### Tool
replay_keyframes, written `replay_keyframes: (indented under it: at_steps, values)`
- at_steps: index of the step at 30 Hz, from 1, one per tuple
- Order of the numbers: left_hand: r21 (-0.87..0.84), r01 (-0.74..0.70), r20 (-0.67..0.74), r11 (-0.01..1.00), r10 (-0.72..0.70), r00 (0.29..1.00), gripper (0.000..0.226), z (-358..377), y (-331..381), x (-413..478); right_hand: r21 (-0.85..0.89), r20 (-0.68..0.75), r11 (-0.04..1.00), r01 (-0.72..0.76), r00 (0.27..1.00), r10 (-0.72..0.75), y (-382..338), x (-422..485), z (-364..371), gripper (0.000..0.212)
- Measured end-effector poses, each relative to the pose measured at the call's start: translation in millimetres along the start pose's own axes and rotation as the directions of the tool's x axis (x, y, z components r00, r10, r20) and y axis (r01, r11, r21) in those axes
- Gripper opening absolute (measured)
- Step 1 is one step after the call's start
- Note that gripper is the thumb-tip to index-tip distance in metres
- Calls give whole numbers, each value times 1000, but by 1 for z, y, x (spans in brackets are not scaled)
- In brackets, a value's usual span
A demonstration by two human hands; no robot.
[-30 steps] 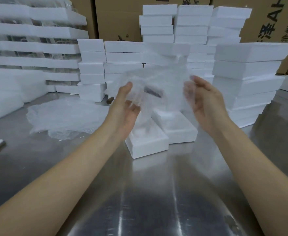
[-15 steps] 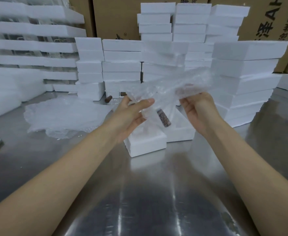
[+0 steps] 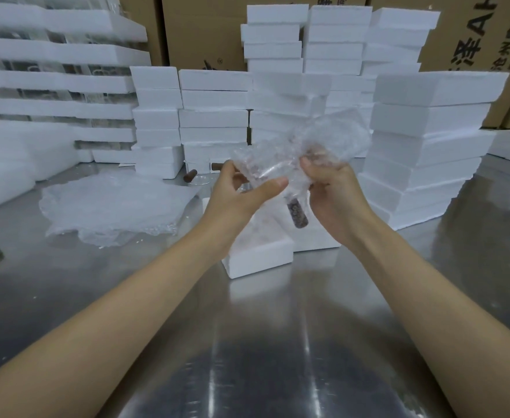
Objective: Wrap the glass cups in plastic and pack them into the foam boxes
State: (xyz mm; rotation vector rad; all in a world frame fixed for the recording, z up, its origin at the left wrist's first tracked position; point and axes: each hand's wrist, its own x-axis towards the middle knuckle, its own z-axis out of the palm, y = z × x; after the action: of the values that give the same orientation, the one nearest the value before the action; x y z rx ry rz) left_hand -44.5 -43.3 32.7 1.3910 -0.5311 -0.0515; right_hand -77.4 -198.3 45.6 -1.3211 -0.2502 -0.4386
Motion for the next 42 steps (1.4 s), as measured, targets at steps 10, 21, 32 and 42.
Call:
replay_keyframes:
  at_steps: [10, 21, 32, 42]
  values:
    - [-181, 97, 224, 979, -55, 973, 53, 0, -5, 1, 109, -41, 967, -230, 971, 236, 6, 0, 0, 65]
    - [-120, -10, -22, 993, 8, 1000, 77, -6, -3, 5, -46, 90, 986, -160, 982, 164, 12, 0, 4, 41]
    - [-125, -24, 371, 992, 69, 926, 57, -8, -1, 3, 109, 73, 965, -238, 970, 231, 6, -3, 11, 54]
    - [121, -98, 281, 988, 60, 958, 70, 4, -5, -3, -481, -148, 874, 63, 977, -152, 11, -11, 21, 43]
